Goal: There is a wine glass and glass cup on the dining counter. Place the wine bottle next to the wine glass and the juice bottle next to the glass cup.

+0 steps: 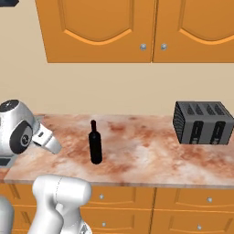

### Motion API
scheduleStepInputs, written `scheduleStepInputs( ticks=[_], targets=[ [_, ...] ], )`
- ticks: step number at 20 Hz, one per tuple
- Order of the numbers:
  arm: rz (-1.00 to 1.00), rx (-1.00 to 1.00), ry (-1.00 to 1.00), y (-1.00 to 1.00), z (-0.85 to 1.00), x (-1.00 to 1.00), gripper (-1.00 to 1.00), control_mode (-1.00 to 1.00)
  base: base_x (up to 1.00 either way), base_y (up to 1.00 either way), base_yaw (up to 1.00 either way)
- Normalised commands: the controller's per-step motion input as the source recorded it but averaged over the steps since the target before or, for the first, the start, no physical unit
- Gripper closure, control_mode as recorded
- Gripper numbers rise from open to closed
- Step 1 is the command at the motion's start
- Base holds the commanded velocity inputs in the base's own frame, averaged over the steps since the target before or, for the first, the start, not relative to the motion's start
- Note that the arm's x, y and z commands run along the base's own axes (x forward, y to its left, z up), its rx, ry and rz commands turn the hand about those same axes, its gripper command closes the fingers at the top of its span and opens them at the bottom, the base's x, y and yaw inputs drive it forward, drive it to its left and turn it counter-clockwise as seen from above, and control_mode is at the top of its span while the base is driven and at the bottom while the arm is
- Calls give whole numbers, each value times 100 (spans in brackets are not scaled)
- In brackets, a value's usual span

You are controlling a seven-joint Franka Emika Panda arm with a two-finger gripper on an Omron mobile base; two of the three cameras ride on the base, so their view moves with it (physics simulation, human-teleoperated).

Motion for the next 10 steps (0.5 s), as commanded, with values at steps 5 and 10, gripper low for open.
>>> scheduleStepInputs(
  ticks=[5,10],
  targets=[
    [-51,-30,-9,8,-9,7,-100,-100,0,0,0],
    [-35,-39,-38,-1,-7,4,-100,-100,0,0,0]
  ],
)
